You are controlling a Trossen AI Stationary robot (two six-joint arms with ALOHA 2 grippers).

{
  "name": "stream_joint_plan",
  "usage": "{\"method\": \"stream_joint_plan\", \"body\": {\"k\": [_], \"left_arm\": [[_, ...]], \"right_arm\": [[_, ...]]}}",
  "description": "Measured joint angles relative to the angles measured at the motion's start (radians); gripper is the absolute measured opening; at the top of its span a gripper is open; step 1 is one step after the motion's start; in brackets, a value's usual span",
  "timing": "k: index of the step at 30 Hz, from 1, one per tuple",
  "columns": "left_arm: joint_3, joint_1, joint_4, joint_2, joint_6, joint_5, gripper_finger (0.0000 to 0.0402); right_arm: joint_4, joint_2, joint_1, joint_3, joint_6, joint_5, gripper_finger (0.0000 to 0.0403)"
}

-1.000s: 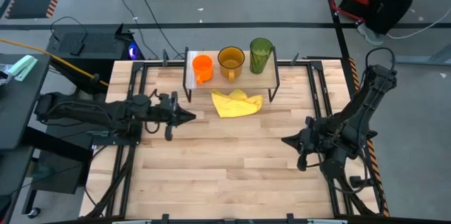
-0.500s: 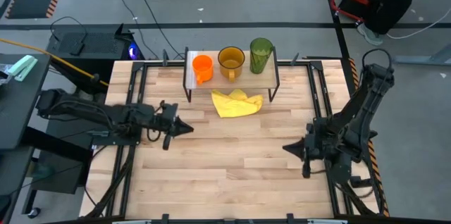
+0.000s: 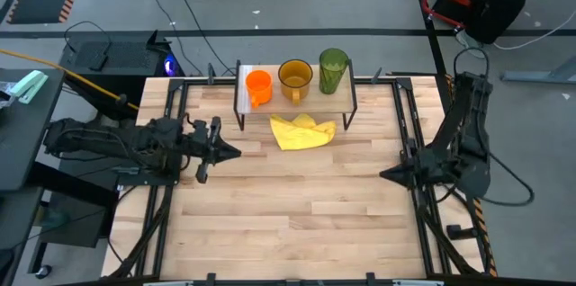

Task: Stack small to large cups/mugs on shelf
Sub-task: Return to Home Position

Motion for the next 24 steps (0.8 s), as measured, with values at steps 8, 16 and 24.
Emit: {"method": "stream_joint_plan", "body": {"k": [8, 16, 24], "left_arm": [[-0.005, 0.098, -0.051, -0.102, 0.015, 0.072, 0.0037], [-0.071, 0.151, 0.010, -0.121, -0.009, 0.154, 0.0031], [-0.144, 0.278, 0.019, -0.217, -0.054, 0.229, 0.0040]], "right_arm": [[0.497, -0.230, 0.032, -0.244, -0.395, -0.220, 0.0014], [0.543, -0.477, 0.032, -0.308, -0.645, -0.348, 0.0014], [0.413, -0.637, 0.030, -0.308, -0.658, -0.349, 0.0014]]}}
